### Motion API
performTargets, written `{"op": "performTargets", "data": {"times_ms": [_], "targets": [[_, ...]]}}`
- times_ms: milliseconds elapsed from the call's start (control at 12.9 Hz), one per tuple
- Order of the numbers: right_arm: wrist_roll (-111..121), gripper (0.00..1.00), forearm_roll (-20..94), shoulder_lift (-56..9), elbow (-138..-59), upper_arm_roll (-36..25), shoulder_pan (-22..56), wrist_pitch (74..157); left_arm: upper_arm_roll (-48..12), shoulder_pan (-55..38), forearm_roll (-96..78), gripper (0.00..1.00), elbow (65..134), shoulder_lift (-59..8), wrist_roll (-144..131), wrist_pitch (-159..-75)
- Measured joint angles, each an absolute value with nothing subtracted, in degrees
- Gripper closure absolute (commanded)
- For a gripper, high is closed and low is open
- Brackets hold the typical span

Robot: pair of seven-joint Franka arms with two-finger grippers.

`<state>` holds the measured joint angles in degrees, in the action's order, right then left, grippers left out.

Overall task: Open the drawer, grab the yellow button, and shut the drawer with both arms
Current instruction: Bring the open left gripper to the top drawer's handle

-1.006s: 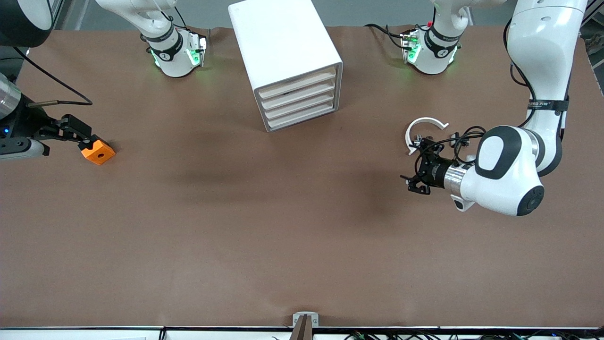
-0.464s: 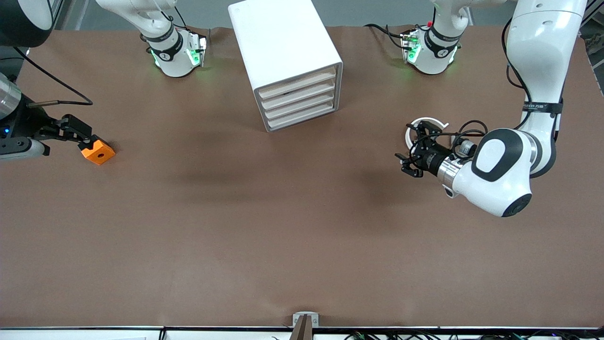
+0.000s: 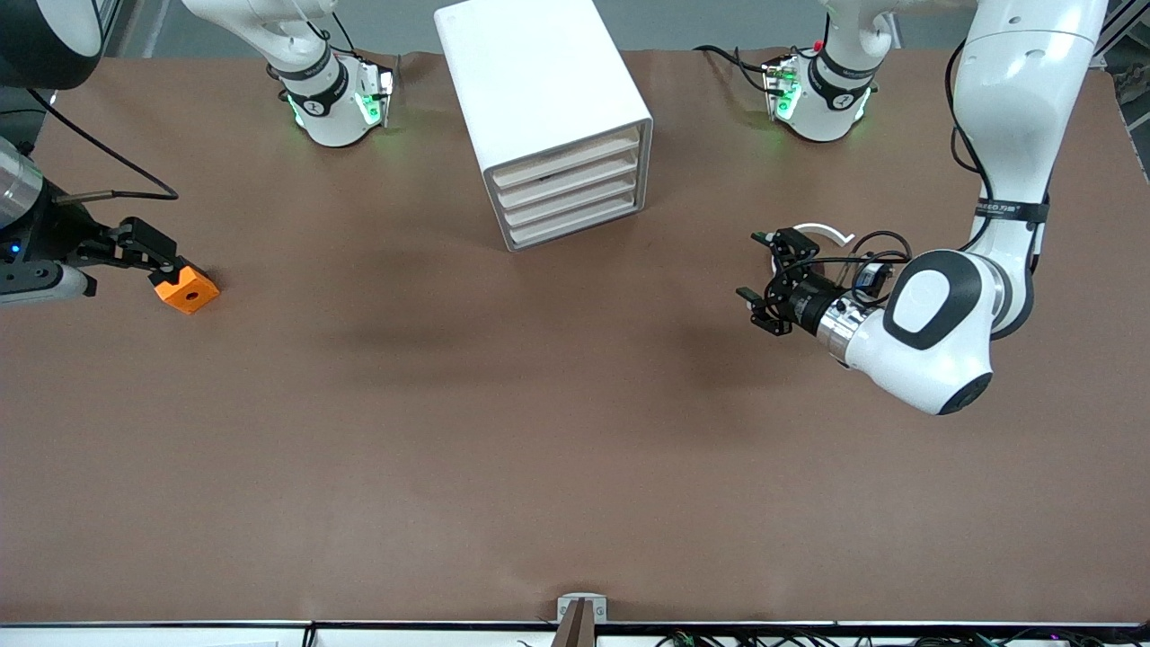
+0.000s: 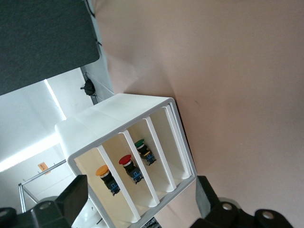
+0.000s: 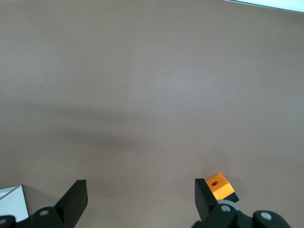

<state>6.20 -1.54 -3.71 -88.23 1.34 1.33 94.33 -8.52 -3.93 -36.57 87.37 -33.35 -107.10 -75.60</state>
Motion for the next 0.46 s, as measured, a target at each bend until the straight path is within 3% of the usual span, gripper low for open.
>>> {"op": "performTargets", "data": {"times_ms": [464], "targets": [[6.2,0.0,-1.5,-3.7,-88.2,1.2,1.3,94.3,-8.6,-9.2,-37.5,0.0,87.3,-37.2,-113.1,-75.9]]}}
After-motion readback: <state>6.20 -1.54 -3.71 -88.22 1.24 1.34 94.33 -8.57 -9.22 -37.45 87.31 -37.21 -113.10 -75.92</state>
